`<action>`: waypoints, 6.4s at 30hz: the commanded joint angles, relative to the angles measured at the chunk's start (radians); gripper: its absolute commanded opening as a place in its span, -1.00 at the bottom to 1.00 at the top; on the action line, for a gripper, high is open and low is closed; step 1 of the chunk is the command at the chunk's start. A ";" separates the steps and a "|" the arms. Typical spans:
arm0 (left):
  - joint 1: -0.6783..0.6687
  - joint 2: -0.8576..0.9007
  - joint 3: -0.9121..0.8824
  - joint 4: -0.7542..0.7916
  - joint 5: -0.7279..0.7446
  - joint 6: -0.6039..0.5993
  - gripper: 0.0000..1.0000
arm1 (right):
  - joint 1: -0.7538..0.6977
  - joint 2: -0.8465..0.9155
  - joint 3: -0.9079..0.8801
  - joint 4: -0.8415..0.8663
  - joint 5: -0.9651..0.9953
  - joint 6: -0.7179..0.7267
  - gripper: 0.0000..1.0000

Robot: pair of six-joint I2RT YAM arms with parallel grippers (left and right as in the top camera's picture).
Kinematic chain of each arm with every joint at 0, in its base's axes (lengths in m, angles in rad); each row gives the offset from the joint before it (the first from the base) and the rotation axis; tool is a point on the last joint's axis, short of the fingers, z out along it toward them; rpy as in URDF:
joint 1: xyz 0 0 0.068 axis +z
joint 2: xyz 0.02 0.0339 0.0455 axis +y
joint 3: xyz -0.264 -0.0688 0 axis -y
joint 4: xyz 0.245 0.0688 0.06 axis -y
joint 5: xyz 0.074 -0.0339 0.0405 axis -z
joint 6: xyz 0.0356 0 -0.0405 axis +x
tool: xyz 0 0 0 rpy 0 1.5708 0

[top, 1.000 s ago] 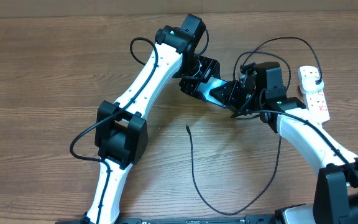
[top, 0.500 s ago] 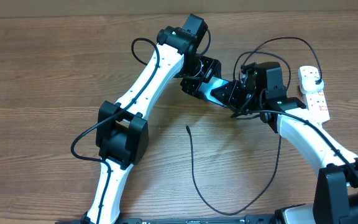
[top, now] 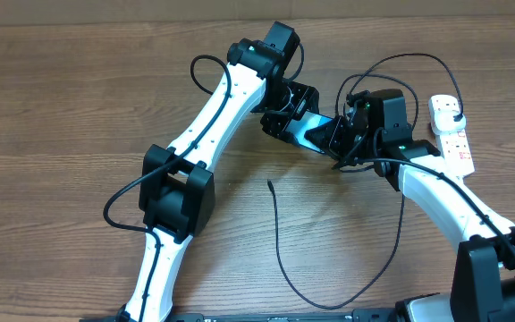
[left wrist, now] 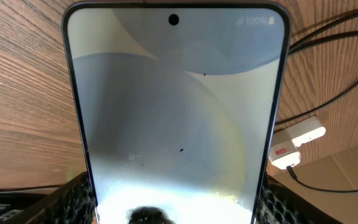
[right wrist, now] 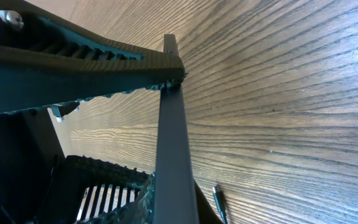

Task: Plug charger to phone and switch on socket

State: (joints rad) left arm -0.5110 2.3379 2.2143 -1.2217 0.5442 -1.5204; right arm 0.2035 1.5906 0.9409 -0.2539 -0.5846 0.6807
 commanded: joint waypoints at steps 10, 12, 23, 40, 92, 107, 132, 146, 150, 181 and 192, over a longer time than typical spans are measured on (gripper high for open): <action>-0.031 -0.004 0.029 0.004 0.072 -0.006 0.10 | 0.005 0.000 0.019 -0.005 0.000 0.000 -0.92; -0.031 -0.004 0.029 0.004 0.065 -0.005 0.42 | 0.005 0.000 0.019 -0.005 0.000 0.001 -0.92; 0.000 -0.004 0.029 0.003 0.076 0.019 1.00 | 0.005 0.000 0.019 -0.005 0.002 0.000 -0.92; 0.294 -0.004 0.029 -0.089 0.348 0.437 1.00 | -0.009 0.000 0.019 0.085 0.063 0.415 -0.92; 0.131 -0.004 0.029 0.500 0.146 0.150 0.61 | -0.007 0.000 0.019 0.566 0.022 1.285 -0.92; 0.119 -0.004 0.029 0.489 0.127 0.151 -0.11 | -0.007 0.000 0.019 0.566 0.023 1.283 -0.92; 0.091 -0.004 0.029 0.485 0.100 0.151 -0.33 | -0.006 0.000 0.019 0.556 0.025 1.335 -0.92; 0.091 -0.004 0.029 0.485 0.099 0.151 -0.63 | -0.006 0.000 0.019 0.555 0.022 1.347 -0.92; 0.091 -0.004 0.029 0.485 0.099 0.151 -0.66 | -0.006 0.000 0.019 0.555 0.022 1.347 -0.92; 0.113 -0.004 0.029 0.462 0.103 0.190 -0.91 | -0.006 0.000 0.019 0.555 0.022 1.294 1.00; 0.298 -0.004 0.029 0.438 0.296 0.451 -0.91 | -0.031 0.000 0.019 0.488 -0.089 0.909 1.00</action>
State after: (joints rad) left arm -0.2962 2.3398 2.2208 -0.7795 0.7010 -1.2102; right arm 0.1852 1.5963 0.9428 0.2604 -0.6086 1.7821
